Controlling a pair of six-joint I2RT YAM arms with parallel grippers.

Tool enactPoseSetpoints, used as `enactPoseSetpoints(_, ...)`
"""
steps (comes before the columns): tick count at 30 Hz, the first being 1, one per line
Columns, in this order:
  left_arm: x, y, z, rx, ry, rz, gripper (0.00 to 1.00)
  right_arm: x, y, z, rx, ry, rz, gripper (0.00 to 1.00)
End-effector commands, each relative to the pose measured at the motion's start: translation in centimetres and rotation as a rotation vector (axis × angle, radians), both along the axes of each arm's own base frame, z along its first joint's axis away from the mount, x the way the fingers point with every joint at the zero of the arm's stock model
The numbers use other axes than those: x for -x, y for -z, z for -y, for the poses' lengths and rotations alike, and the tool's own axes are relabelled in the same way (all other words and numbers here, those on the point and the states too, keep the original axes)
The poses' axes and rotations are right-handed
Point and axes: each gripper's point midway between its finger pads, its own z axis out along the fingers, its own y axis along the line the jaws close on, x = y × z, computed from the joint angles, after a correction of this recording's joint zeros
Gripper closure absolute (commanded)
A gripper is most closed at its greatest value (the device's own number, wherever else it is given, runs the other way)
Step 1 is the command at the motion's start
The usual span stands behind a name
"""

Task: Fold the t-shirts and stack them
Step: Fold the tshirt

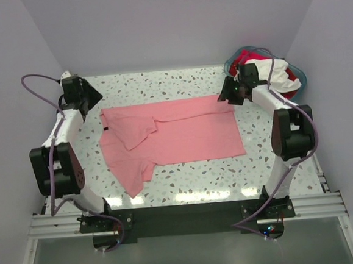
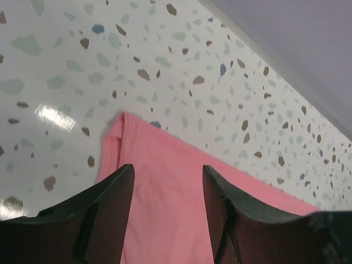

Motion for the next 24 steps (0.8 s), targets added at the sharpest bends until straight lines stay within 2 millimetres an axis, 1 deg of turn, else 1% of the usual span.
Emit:
enactPoseSetpoints(1,6.1,2.4,1.8,-0.065,-0.016,-0.153,0.42,4.5,-1.7,-1.6,0.016,-0.03,-0.004,0.43)
enactPoseSetpoints(2,7.5,3.0,2.0,-0.066,-0.016,-0.178,0.42,5.5,-1.7,-1.5,0.032,-0.031,-0.017,0.43)
enactPoseSetpoints(3,9.8,3.9,2.2,-0.063,-0.019,-0.205,0.42,6.7,-1.1,-0.8,0.071,-0.012,-0.05,0.43)
enactPoseSetpoints(4,11.2,4.4,2.0,-0.072,-0.033,-0.224,0.42,8.2,-1.1,-0.3,0.095,-0.011,-0.064,0.43)
enactPoseSetpoints(5,12.5,4.9,1.8,-0.084,-0.043,-0.246,0.42,9.2,-0.9,0.0,0.121,-0.013,-0.076,0.43)
enactPoseSetpoints(6,14.8,5.6,1.6,-0.093,-0.056,-0.279,0.43,10.3,-0.6,0.6,0.152,-0.001,-0.1,0.43)
enactPoseSetpoints(7,16.0,6.0,1.3,-0.109,-0.077,-0.298,0.43,11.8,-0.7,1.0,0.168,0.0,-0.103,0.43)
enactPoseSetpoints(9,18.6,7.0,1.3,-0.112,-0.083,-0.341,0.44,13.8,-0.2,1.3,0.191,-0.003,-0.138,0.43)
enactPoseSetpoints(10,19.4,7.3,1.5,-0.098,-0.091,-0.353,0.44,15.1,0.2,1.5,0.199,-0.002,-0.154,0.43)
enactPoseSetpoints(12,21.0,8.4,1.8,-0.083,-0.092,-0.379,0.44,16.5,0.7,1.8,0.207,-0.003,-0.182,0.43)
enactPoseSetpoints(13,21.5,8.8,1.9,-0.073,-0.101,-0.39,0.44,17.5,1.4,2.1,0.213,-0.004,-0.206,0.43)
enactPoseSetpoints(14,21.8,9.1,2.0,-0.071,-0.099,-0.399,0.44,17.8,1.3,2.3,0.227,0.0,-0.198,0.43)
enactPoseSetpoints(16,22.6,10.3,2.3,-0.057,-0.091,-0.433,0.45,18.7,1.9,2.7,0.24,0.004,-0.213,0.42)
enactPoseSetpoints(19,23.3,11.4,2.6,-0.044,-0.081,-0.467,0.46,19.5,2.4,3.0,0.251,0.007,-0.229,0.42)
enactPoseSetpoints(24,24.1,13.0,3.0,-0.026,-0.069,-0.501,0.47,20.3,2.9,3.7,0.277,0.03,-0.239,0.42)
